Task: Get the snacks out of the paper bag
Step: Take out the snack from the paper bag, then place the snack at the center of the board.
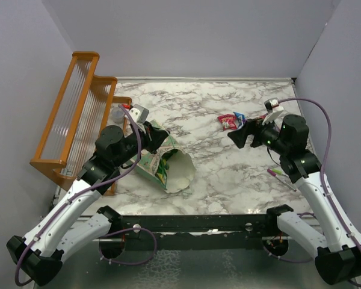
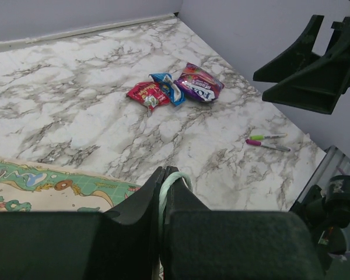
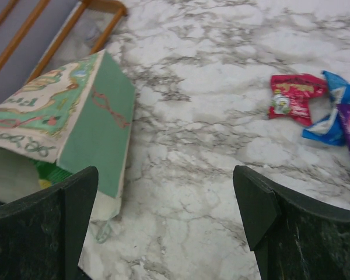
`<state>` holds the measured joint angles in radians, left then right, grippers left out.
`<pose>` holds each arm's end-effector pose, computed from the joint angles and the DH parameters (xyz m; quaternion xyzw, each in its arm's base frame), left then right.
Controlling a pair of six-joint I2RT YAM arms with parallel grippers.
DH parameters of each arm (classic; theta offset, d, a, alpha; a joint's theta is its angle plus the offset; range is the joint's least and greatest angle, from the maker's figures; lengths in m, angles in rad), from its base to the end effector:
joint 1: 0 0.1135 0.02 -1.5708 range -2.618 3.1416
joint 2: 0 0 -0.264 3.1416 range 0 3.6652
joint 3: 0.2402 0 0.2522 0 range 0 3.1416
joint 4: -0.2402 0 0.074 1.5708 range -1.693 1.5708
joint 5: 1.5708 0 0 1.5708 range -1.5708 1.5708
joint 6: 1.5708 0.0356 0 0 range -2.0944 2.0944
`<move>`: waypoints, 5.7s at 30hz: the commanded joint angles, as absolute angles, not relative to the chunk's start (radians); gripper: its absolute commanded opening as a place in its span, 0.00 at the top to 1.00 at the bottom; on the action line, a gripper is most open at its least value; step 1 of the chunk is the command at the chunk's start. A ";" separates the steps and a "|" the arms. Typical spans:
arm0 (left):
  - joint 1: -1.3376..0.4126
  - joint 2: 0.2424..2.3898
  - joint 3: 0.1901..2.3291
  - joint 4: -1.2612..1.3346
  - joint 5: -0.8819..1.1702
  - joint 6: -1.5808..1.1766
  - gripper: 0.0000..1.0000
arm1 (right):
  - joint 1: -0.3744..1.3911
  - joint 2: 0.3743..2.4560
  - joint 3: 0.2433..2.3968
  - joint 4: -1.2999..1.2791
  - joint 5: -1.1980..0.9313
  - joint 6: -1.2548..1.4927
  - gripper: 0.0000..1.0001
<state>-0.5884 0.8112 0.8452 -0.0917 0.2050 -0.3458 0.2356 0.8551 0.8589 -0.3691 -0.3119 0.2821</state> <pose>0.1537 -0.1113 0.3669 0.1573 0.7096 -0.3739 0.5762 0.1844 0.0555 0.3351 -0.0691 0.8156 0.2670 0.5086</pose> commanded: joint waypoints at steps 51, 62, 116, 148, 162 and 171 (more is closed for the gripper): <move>-0.581 0.813 1.048 -0.320 0.160 -0.467 1.00 | 1.168 1.527 0.715 0.683 0.075 0.092 0.77; -0.582 0.822 1.052 -0.320 0.170 -0.465 1.00 | 1.186 1.634 0.759 0.745 0.081 0.082 0.67; -0.581 0.802 1.000 -0.305 0.143 -0.421 1.00 | 1.190 1.137 0.648 0.310 0.171 0.294 0.99; -0.582 0.786 0.967 -0.297 0.095 -0.339 1.00 | 0.952 1.009 0.820 -0.024 0.709 0.089 0.99; -0.581 0.764 0.935 -0.286 0.114 -0.342 1.00 | 0.714 1.631 1.078 -0.134 0.810 0.025 0.99; -0.581 0.767 0.927 -0.274 0.127 -0.347 1.00 | 0.663 1.656 0.953 -0.110 0.670 0.086 0.99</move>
<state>-0.5842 0.7750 0.9333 -0.3145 0.1188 -0.3477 0.6716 1.6554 0.9848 -0.1352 0.7284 0.0666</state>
